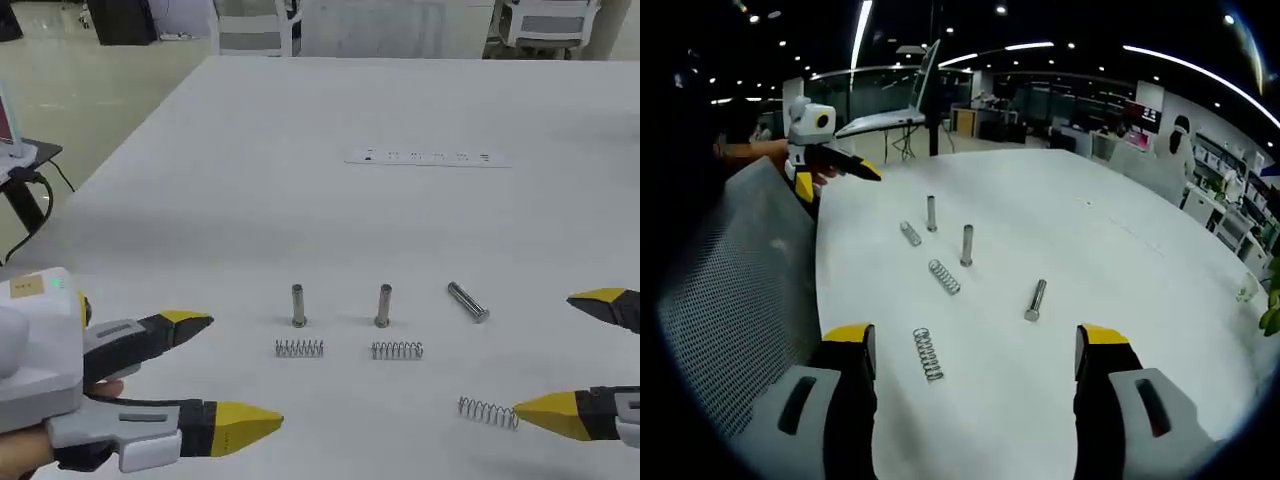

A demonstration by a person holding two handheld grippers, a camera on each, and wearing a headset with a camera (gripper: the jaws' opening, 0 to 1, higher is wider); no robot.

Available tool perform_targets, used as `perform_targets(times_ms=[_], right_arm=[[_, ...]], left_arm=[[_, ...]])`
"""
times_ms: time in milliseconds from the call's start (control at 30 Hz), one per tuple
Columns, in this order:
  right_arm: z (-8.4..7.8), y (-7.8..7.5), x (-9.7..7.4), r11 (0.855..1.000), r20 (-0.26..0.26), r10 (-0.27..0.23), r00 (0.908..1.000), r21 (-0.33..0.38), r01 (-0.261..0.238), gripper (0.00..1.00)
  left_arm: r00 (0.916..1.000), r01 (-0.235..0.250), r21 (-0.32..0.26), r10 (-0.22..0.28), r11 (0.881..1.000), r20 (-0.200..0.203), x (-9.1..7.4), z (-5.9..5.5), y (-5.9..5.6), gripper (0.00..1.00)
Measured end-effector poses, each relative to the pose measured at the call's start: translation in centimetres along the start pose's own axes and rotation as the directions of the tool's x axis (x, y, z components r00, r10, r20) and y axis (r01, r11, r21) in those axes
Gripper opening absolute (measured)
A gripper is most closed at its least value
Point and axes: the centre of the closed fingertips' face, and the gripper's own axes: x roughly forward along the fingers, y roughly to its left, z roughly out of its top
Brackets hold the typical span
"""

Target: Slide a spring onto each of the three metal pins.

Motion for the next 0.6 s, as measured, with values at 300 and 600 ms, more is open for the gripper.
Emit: perform_targets(times_ms=[300, 600], right_arm=[[-0.03, -0.03, -0.06, 1.000, -0.005, -0.003, 1.0000, -0.002, 0.003, 0.81], [-0.32, 0.08, -0.13, 1.000, -0.019, -0.006, 0.9998, -0.006, 0.006, 0.80]], left_arm=[[1.0000, 0.000, 0.001, 0.000, 1.000, 0.002, 0.02, 0.05, -0.06, 0.82], [1.0000, 0.003, 0.001, -0.003, 1.000, 0.001, 0.00, 0.06, -0.15, 0.82]])
